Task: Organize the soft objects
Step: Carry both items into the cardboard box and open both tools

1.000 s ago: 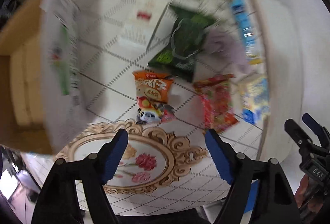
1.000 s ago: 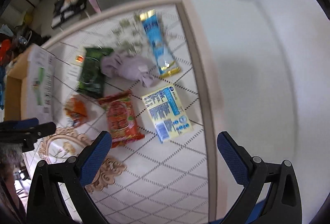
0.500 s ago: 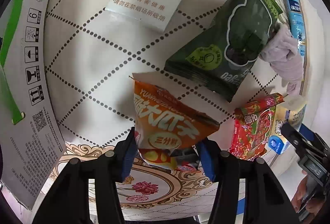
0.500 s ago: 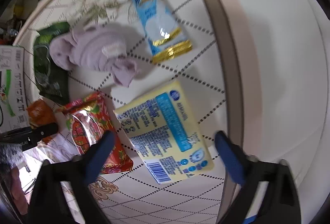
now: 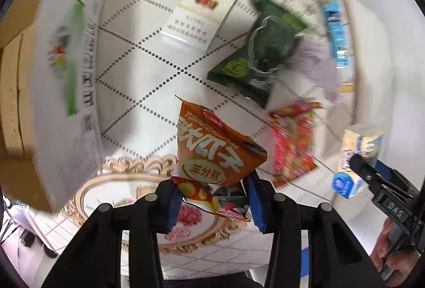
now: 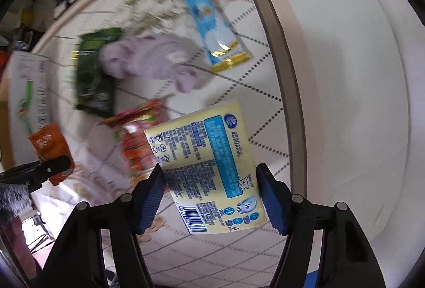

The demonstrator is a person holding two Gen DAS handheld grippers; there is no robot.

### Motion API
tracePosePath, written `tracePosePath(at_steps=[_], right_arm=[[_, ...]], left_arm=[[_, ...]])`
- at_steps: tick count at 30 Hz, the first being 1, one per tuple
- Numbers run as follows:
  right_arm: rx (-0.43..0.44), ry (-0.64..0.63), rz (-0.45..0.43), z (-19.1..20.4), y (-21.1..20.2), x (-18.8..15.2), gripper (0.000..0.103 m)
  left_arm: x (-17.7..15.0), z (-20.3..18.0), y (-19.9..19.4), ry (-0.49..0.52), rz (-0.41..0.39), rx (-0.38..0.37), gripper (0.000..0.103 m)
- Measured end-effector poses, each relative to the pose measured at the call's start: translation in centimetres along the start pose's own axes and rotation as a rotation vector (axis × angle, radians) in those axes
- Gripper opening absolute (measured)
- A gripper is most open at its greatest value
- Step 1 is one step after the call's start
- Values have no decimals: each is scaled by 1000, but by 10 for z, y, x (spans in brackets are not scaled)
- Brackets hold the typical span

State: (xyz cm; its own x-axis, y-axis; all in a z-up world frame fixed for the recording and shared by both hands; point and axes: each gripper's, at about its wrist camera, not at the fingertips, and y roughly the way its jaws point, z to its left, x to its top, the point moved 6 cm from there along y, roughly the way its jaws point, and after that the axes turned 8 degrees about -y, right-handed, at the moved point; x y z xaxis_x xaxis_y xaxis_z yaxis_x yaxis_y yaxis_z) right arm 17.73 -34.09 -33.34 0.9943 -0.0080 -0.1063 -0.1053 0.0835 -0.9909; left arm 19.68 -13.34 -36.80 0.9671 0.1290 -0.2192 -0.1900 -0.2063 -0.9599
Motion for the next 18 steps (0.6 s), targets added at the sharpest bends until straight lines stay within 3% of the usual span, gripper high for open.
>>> tracePosePath(at_steps=[4,7,11,15,18], right_arm=[[68,-53,-61,41,-48,-5,69],[127,-123,-111,80,-88,-11,69],[218,-234,-154,170,-117,-7,69],[256,-286,-168,244,-127,7,69],[245,-308,-174,295,-125,26,69]], left_arm=[[-28,2,-69,14,-86,-86,40],[-27,28,-127,3,-164,-138,40],[-20,65,-192,-18,-264,-161,40],[-1,121,-225,-78,-333,-139,40],[22,165,-229,-126,-340,-127,40]])
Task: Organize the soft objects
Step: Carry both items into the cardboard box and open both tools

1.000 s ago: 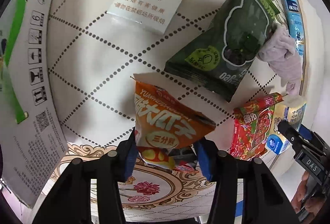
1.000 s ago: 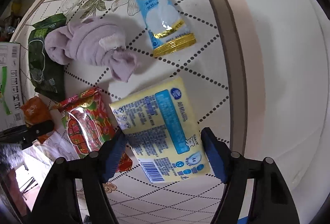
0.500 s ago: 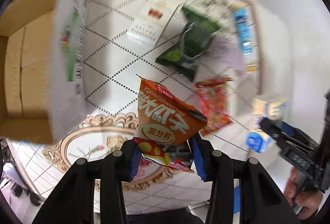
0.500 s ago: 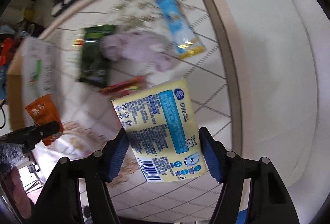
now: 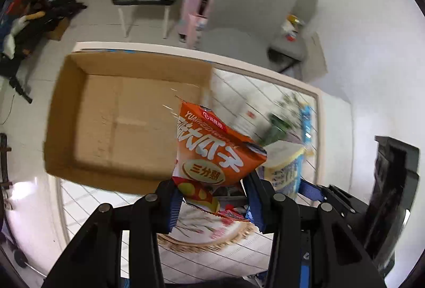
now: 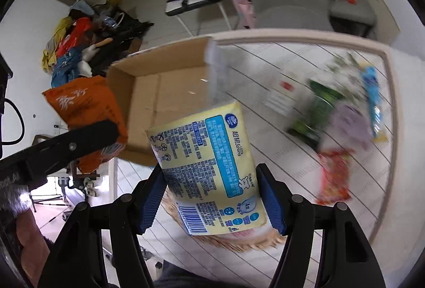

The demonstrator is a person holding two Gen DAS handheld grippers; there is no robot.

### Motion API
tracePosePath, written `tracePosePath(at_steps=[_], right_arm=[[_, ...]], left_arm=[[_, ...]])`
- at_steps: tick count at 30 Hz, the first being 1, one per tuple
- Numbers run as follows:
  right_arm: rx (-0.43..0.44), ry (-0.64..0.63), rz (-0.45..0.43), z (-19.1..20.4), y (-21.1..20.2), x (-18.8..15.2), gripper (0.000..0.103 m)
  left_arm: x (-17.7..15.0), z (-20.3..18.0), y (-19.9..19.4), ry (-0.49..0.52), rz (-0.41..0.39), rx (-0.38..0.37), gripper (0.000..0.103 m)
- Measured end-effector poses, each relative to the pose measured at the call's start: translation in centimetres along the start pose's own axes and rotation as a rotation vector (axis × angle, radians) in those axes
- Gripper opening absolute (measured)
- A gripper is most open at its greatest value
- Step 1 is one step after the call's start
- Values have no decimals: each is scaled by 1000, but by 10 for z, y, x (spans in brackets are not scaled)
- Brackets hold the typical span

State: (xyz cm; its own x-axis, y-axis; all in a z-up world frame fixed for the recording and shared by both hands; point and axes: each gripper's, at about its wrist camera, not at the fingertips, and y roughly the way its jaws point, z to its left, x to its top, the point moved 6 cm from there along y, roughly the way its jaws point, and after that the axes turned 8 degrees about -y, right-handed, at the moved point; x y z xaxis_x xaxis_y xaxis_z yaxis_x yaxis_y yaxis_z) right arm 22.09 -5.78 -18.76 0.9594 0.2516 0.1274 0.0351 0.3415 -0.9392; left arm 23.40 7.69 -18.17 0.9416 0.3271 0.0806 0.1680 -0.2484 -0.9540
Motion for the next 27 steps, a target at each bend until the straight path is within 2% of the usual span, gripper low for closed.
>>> tracePosePath(at_steps=[5,8,11,12,13,18,20,23,25,26,27], right_arm=[[-31,23,22,42,42,49,69],[-60,35,43,44,75,73,69],[-87,53,70,46,111,94,69],[-52,44,45,47,121,101,69],[-59,50,51,47,131,107,69],[-110,42,72,47,167,129,69],[-118,41,80,46,179,136,70],[-129,50,97,45,188,141,72],[-144,49,87,45,189,143,85],[-151,44,79,46,188,144,87],[-155,42,76,46,187,145,88]], left_arm=[[38,53,34,-31,67,4,40],[61,71,64,-47,121,-6,40],[81,82,93,-65,174,-26,40],[87,86,101,-68,191,-32,40],[94,90,111,-67,205,-30,40],[112,98,136,-49,254,-34,41],[117,100,141,-43,253,-10,41],[121,101,146,-37,264,0,42],[122,102,143,-27,256,22,42],[123,102,140,-20,243,30,42],[123,103,138,-9,235,42,47]])
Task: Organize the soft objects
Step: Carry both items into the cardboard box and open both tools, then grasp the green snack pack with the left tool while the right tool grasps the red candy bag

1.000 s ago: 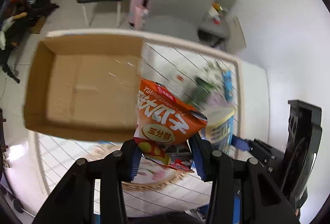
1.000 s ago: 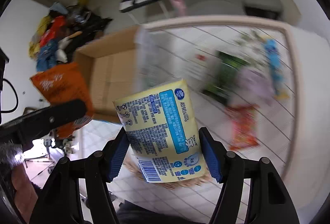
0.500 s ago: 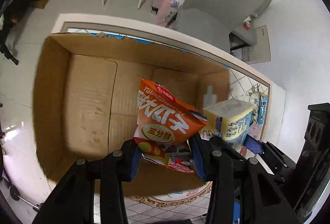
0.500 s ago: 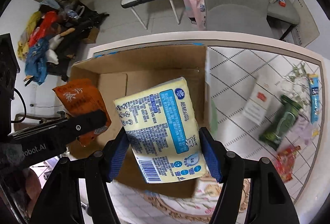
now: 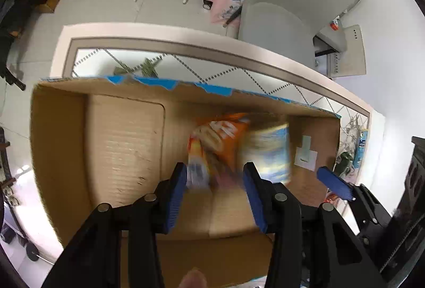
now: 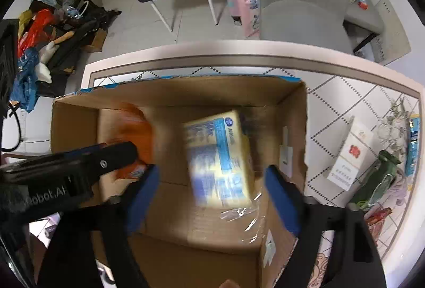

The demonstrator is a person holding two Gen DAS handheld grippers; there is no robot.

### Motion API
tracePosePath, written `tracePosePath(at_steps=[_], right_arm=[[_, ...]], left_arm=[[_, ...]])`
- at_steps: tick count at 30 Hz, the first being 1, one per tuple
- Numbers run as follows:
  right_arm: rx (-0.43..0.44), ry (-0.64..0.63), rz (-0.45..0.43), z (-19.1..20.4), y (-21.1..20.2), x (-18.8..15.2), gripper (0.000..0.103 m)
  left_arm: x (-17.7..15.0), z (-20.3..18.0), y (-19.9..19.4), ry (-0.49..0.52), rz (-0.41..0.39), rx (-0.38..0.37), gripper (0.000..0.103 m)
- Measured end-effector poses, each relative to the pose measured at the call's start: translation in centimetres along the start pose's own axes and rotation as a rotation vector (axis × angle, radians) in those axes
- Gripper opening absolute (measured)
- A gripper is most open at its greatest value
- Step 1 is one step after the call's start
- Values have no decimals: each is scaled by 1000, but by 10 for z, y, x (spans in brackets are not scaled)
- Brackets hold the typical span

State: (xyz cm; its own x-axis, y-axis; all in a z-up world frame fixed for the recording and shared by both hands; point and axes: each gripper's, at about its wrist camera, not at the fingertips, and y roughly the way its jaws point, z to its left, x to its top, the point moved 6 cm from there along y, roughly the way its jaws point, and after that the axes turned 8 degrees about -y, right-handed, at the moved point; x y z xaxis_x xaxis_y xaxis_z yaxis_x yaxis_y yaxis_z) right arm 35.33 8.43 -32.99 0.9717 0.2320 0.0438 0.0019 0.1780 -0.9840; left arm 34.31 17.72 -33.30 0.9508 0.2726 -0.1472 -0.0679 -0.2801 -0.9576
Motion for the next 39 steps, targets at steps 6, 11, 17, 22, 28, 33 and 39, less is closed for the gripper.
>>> tracePosePath(at_steps=[6,11,17,22,28,33,39], right_arm=[[-61,-3,5,0,-16,-8,91],[-86,-14,16,1,-25,-25,96],[-87,-47,24,12,-33,-56,98],[-82,-86,1,21,-46,-81,98],[-31,-131,-33,32,-70,-112,98],[41,-134,-73,27,-97,-134,98],[97,-50,-161,-24,-144,-153,98]], left_arm=[[-3,10,-14,34,-60,43,76],[-23,18,-23,41,-103,74,94],[-53,27,-30,57,-143,129,103],[-83,30,-43,55,-184,148,103],[-119,24,-67,42,-238,144,103],[-143,6,-88,34,-286,128,103],[-169,-52,-124,90,-399,139,103]])
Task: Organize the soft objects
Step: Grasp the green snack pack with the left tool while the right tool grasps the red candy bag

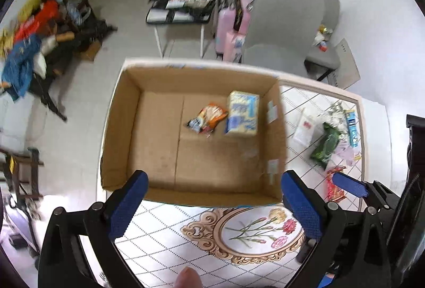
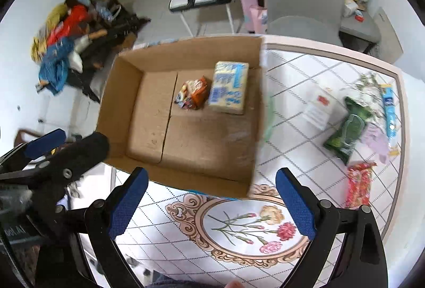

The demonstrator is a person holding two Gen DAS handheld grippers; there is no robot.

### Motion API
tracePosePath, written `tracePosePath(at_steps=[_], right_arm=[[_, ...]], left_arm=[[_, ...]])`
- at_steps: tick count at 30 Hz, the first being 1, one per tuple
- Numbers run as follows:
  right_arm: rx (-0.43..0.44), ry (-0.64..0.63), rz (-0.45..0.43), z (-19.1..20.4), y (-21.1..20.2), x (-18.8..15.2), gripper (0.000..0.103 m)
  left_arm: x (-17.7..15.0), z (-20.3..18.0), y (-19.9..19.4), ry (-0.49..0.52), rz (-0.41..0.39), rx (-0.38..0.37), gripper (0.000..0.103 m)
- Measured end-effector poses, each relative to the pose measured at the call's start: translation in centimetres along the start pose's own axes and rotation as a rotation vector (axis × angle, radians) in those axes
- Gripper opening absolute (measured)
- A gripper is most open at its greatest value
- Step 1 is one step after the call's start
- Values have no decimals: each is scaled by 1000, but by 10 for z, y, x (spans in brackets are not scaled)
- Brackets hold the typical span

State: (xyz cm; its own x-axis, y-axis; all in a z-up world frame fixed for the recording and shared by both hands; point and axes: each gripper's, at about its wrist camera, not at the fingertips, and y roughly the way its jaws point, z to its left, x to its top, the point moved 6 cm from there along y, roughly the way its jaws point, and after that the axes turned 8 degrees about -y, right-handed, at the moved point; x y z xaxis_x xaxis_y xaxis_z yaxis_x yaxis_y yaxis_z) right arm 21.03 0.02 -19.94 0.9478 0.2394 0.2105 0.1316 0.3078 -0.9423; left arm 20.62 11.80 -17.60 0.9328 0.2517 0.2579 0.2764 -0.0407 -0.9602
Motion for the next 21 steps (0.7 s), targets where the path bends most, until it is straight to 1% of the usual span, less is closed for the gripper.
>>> tracePosePath(at_steps=[2,3,6,8,9,11,12,16,20,21], right_arm=[[-13,33,-14,-26,-14,-5,98],[-34,63,-15,-51,-23,-11,98],[-111,121,3,-109,-30,-28,98],[-172,194,47,-165,-20,-48,98],[-181,216,64,-181,-14,-54,98],[-204,280,126,-225,9,-76,98],[-207,295,146,-240,18,-84,98],[-182,330,219,-274,63,-105,98],[-133,374,275,-291,109,-118,98],[-132,379,286,-294,116,-121,98]], left_arm=[[-2,-29,-11,44,-33,2,103],[-3,-47,-13,71,-42,-3,103],[-10,-96,-1,149,-29,0,103],[-16,-137,26,202,29,-17,103],[-19,-149,38,216,54,-25,103],[-25,-184,77,259,140,-30,103],[-29,-199,97,273,182,-40,103],[-36,-234,162,296,298,-14,103],[-44,-250,202,288,375,13,102],[-46,-253,207,287,382,18,102]])
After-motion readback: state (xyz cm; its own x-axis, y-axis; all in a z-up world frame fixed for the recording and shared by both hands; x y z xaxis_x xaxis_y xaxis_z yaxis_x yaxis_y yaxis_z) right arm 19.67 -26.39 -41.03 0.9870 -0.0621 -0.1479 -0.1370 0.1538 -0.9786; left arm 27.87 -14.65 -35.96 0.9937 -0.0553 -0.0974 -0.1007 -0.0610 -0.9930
